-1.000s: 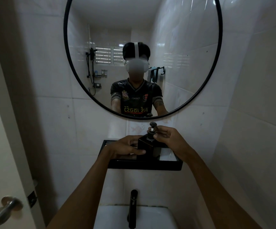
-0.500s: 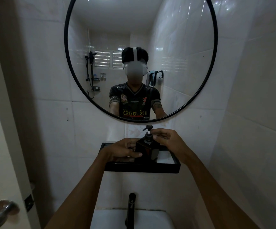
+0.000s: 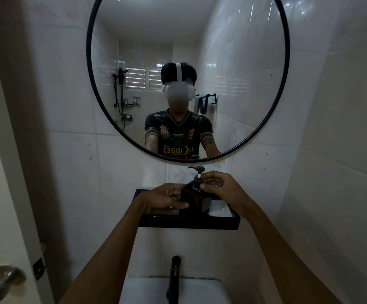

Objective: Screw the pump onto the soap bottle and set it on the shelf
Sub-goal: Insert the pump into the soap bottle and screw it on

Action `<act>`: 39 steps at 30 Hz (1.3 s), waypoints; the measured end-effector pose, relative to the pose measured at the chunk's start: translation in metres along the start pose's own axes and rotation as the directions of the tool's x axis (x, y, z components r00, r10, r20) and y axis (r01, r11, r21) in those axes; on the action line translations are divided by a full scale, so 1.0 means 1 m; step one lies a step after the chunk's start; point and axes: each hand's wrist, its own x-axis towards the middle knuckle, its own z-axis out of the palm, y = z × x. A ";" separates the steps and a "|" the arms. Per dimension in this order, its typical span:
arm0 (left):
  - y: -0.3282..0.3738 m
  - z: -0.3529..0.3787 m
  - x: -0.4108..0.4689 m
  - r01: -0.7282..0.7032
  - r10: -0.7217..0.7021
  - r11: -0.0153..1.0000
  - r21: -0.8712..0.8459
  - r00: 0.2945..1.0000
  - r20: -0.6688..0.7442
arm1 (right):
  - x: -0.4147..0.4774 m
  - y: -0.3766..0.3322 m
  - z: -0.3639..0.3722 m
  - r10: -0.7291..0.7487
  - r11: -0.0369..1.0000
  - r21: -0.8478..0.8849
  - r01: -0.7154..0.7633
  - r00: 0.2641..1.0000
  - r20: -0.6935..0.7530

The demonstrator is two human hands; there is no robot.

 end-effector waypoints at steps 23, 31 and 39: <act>0.001 0.001 -0.001 -0.002 0.002 1.000 -0.027 1.000 -0.003 | -0.003 -0.003 0.000 0.013 1.000 -0.010 -0.012 1.000 0.028; 0.002 0.002 -0.001 -0.008 0.008 1.000 -0.013 1.000 -0.004 | -0.003 -0.002 0.001 0.036 0.999 0.037 -0.037 0.999 0.027; 0.000 0.001 -0.001 -0.006 0.006 1.000 -0.030 1.000 -0.002 | 0.001 0.002 0.000 0.055 0.998 0.035 -0.056 0.998 0.014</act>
